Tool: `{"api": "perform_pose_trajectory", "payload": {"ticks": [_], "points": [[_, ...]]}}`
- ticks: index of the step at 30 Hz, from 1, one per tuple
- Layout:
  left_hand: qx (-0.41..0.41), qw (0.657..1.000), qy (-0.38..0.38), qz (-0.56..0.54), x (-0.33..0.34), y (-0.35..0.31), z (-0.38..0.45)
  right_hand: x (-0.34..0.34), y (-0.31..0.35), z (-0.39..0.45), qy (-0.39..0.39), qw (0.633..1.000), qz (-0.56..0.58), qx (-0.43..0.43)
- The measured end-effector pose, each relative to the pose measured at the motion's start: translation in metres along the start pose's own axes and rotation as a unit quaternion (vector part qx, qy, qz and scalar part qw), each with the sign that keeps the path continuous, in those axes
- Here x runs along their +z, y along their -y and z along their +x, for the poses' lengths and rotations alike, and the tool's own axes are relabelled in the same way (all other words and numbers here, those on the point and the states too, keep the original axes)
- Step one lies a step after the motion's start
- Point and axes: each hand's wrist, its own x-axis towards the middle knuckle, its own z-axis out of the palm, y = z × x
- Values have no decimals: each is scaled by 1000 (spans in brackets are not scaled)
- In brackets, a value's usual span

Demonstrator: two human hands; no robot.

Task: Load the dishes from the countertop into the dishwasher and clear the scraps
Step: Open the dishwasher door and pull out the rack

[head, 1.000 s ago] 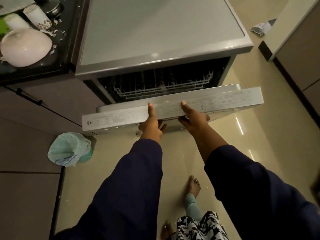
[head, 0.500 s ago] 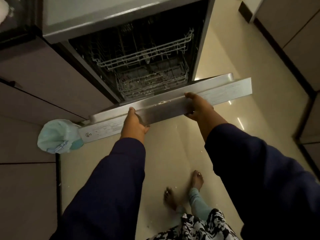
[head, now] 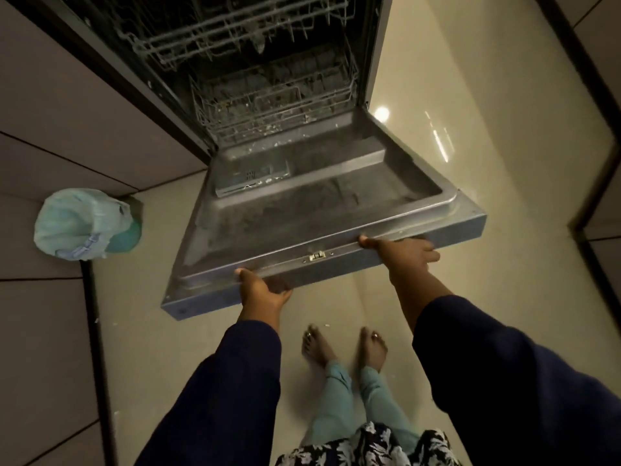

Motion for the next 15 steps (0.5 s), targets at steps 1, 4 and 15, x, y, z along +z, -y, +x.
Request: {"api": "perform_pose_trajectory", "payload": {"ticks": [1,4,15], "points": [[6,1000,-3,-8,-5,8,6,-1,-8,1,-26,997,-59,-40],[24,998,-39,-41,-15,33,28,5,-31,16,-87,935,-224,-260],[455,592,-155,647,-70,102,89,41,-99,102,56,677,-546,-490]]}}
